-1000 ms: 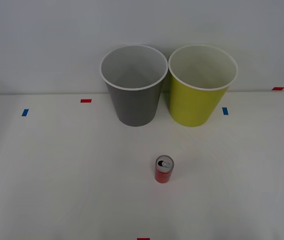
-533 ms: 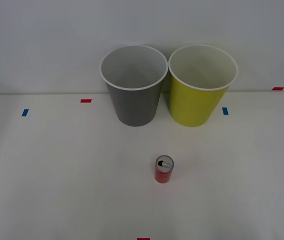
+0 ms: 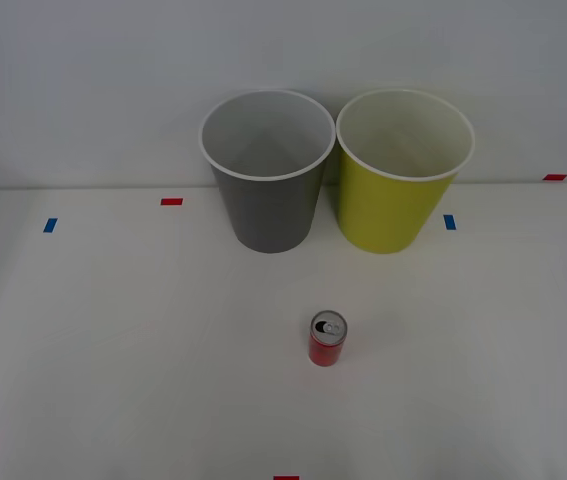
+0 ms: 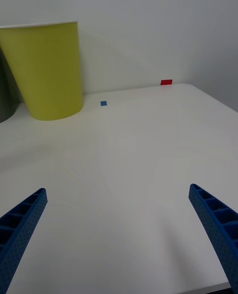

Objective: Put cans in the gray bin and PET bottles in the light green bin.

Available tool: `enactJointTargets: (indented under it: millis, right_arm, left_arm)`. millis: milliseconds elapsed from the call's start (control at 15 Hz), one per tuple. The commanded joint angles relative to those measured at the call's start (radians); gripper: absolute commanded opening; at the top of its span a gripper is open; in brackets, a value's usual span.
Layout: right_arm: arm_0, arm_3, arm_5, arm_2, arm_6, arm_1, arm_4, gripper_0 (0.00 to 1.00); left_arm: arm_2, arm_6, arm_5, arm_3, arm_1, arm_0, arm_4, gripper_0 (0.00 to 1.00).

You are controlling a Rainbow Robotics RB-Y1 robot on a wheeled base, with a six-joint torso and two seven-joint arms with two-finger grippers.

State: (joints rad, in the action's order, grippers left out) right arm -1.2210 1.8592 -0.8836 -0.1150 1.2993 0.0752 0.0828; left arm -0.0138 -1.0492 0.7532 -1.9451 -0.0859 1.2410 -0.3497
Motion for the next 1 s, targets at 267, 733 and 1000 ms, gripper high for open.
enactJointTargets:
  millis: [267,733,1000]
  right_arm:
    - [0.000,0.000,0.000,0.000,0.000,0.000,0.000,1.00]
    - [0.000,0.000,0.000,0.000,0.000,0.000,0.000,1.00]
    - [0.000,0.000,0.000,0.000,0.000,0.000,0.000,1.00]
  left_arm:
    - [0.000,0.000,0.000,0.000,0.000,0.000,0.000,1.00]
    - [0.003,-0.008,0.034,0.046,-0.041,-0.049,0.002,1.00]
    - [-0.005,-0.021,0.035,0.043,-0.126,-0.143,0.002,1.00]
